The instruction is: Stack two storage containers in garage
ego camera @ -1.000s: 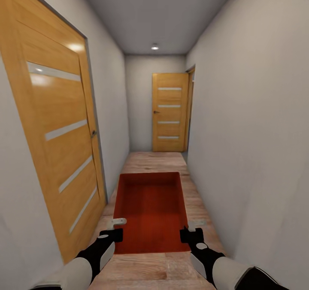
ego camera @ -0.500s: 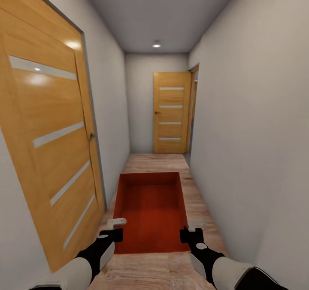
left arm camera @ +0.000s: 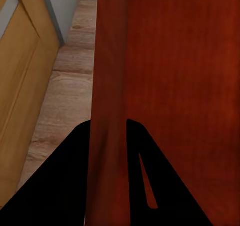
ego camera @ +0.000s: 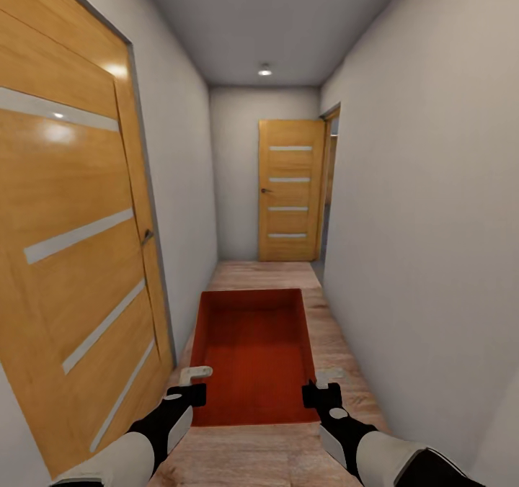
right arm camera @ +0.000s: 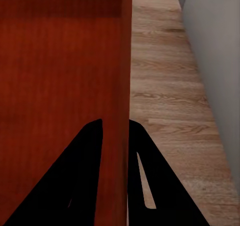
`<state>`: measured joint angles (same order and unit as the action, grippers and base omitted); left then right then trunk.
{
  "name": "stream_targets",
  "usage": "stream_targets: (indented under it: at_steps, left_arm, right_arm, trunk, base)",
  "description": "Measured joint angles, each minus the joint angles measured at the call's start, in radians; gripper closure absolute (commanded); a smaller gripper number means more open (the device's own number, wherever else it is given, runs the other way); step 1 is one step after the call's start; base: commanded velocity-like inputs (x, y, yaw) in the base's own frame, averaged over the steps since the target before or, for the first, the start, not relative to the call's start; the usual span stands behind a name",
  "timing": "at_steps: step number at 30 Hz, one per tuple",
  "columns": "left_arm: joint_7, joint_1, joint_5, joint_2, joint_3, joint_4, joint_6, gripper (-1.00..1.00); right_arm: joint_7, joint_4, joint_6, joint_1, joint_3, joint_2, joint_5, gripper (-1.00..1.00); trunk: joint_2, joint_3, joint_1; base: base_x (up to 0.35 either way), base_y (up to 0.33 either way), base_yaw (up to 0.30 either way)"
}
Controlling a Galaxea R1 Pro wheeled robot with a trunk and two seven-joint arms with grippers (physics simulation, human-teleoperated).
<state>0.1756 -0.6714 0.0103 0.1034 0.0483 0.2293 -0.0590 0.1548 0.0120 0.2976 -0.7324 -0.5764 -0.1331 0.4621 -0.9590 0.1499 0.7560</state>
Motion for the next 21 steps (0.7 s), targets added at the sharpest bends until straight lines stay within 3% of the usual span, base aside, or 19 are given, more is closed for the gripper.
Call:
stream_targets:
  at_steps: [21]
  left_arm:
    - [0.0,0.0,0.003,0.0,-0.003,0.0,0.0,1.0]
  right_arm:
    - [0.0,0.0,0.0,0.0,0.001,0.0,0.0,1.0]
  trunk:
    - [0.0,0.0,0.0]
  base:
    - [0.321,0.022,0.0]
